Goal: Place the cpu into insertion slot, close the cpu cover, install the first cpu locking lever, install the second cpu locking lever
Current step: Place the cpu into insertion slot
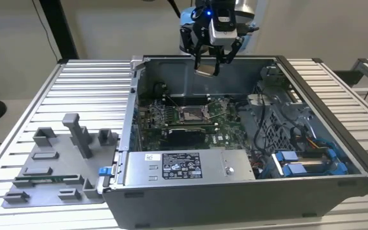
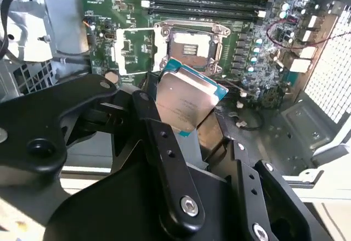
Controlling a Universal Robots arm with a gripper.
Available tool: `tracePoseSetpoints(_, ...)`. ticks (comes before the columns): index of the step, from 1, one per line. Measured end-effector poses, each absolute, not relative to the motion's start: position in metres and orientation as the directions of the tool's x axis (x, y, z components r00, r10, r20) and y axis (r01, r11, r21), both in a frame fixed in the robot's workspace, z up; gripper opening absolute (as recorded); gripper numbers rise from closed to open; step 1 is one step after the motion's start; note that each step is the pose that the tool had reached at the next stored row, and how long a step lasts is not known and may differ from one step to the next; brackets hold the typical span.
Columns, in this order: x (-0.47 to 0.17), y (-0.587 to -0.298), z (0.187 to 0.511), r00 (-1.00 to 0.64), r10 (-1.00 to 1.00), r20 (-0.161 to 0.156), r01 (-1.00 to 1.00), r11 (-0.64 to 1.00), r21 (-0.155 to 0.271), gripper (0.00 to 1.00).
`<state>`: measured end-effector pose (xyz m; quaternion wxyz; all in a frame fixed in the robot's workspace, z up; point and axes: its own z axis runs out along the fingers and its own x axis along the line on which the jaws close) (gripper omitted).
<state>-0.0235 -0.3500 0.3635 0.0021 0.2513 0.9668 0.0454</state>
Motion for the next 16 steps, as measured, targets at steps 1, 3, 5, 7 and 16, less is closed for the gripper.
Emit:
tracePoseSetpoints(1, -0.0235, -0.3500, 0.3635, -0.870, 0.493, 0.019, 0.493, 0.866, 0.089, 0.00)
tracePoseSetpoints(3, -0.0235, -0.3500, 0.3635, -0.862, 0.507, 0.019, 0.506, 0.858, 0.089, 0.00)
tracePoseSetpoints(5, -0.0236, -0.3500, 0.3635, -0.855, 0.518, 0.019, 0.517, 0.851, 0.089, 0.00)
tracePoseSetpoints(7, -0.0236, -0.3500, 0.3635, -0.849, 0.528, 0.019, 0.527, 0.845, 0.089, 0.00)
tracePoseSetpoints(16, -0.0236, -0.3500, 0.3631, -0.798, 0.602, 0.019, 0.601, 0.794, 0.089, 0.00)
